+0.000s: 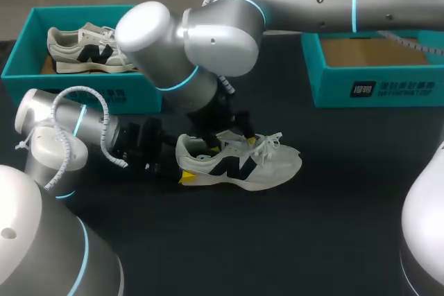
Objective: Take the shoe out of the shoebox, open the shoe tongue, remove and reinsert the insole, then place the shoe into the shoebox
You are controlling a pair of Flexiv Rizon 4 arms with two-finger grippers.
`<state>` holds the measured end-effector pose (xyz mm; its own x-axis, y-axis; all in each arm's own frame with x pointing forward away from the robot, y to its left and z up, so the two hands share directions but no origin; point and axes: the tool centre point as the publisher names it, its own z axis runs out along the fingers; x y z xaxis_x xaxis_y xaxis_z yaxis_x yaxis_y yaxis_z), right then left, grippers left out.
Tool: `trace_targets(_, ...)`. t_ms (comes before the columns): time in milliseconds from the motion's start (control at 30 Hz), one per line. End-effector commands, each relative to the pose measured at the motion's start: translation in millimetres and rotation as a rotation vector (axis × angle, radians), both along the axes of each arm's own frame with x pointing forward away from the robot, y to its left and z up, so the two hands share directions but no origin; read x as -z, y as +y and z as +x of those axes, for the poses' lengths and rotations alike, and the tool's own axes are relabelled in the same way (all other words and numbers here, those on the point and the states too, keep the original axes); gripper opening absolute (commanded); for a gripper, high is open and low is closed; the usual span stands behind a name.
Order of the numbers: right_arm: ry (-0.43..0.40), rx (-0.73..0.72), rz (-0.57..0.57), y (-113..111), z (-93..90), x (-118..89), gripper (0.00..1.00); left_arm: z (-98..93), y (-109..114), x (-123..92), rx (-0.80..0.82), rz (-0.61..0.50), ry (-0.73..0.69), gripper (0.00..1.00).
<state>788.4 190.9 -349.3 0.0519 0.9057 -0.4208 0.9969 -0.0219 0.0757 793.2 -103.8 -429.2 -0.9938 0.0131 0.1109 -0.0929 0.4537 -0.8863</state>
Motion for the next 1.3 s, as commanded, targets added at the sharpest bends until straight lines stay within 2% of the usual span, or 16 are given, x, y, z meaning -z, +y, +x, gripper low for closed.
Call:
trace_targets(33, -0.009, 0.011, 0.001, -8, -1.0, -11, 0.75, -1.2, 0, 3, 0.002, 0.003, 0.001, 0.00)
trace_targets(67, -0.011, 0.013, 0.002, -10, -0.4, -12, 0.70, -1.2, 0, 3, 0.002, 0.003, 0.001, 0.00)
trace_targets(133, -0.008, 0.019, 0.015, -11, 0.0, -16, 0.47, -1.2, 0, 3, 0.002, 0.003, 0.001, 0.00)
trace_targets(200, 0.000, 0.020, 0.043, -12, 0.7, -18, 0.35, -1.2, 0, 3, 0.002, 0.003, 0.001, 0.00)
trace_targets(233, 0.005, 0.024, 0.049, -12, 1.2, -19, 0.23, -1.2, 0, 3, 0.002, 0.003, 0.001, 0.00)
trace_targets(267, 0.008, 0.028, 0.060, -13, 1.6, -20, 0.06, -1.2, 0, 3, 0.002, 0.003, 0.001, 0.00)
trace_targets(300, 0.008, 0.029, 0.072, -13, 2.0, -20, 0.00, -1.2, 0, 3, 0.002, 0.003, 0.001, 0.00)
trace_targets(667, 0.029, 0.039, 0.313, -25, 8.2, -23, 0.00, -1.2, 0, 3, 0.002, 0.003, 0.001, 0.00)
trace_targets(900, 0.012, 0.052, 0.335, -48, 11.6, -29, 0.00, -1.2, 0, 3, 0.002, 0.003, 0.001, 0.00)
trace_targets(1000, 0.003, 0.038, 0.366, -60, 15.5, -28, 0.00, -1.2, 0, 3, 0.002, 0.003, 0.001, 0.00)
trace_targets(1300, 0.017, 0.056, 0.344, -85, 22.1, -22, 0.00, -1.2, 0, 3, 0.002, 0.003, 0.001, 0.00)
